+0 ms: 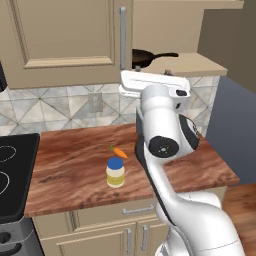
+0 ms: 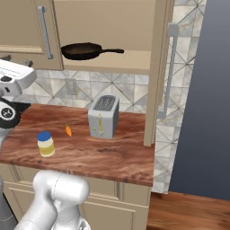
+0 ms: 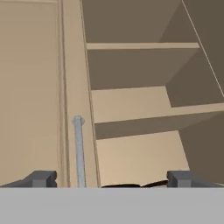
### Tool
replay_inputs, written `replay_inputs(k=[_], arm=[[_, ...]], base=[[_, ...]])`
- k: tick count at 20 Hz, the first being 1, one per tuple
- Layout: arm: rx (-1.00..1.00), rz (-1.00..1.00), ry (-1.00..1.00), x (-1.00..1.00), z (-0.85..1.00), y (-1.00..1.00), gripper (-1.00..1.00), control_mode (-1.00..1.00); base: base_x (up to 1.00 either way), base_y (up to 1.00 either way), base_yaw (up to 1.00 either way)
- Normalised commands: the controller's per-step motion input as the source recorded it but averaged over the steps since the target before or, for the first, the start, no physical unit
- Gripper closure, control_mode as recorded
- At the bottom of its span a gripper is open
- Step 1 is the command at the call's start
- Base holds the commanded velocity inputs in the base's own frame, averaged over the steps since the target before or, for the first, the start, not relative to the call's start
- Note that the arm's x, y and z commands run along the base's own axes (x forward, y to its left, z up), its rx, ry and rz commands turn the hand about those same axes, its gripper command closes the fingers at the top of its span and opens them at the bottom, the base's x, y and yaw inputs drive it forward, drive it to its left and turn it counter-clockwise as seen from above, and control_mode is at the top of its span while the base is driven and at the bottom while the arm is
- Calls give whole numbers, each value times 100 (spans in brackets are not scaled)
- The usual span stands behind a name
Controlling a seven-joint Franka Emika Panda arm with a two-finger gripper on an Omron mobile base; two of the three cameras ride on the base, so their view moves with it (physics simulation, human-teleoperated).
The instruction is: Pick the pan from the cabinet and place it on the stove. Then turn on the stove burner for the pan.
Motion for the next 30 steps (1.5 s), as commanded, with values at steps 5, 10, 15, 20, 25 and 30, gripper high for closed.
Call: replay_inputs(k=[5,10,15,20,25,30], arm=[[0,0,3,69,1,9,-100,-100],[0,0,5,64,0,11,-100,-100],[0,0,2,57,0,15,-100,-100],[0,1,1,55,0,20,-100,-100],[1,1,1,52,-3,16,-100,-100],[1,0,1,49,-4,4,-100,-100]], base=[[0,0,0],[0,0,0],[0,0,0],[0,0,0],[0,0,0],[0,0,0]])
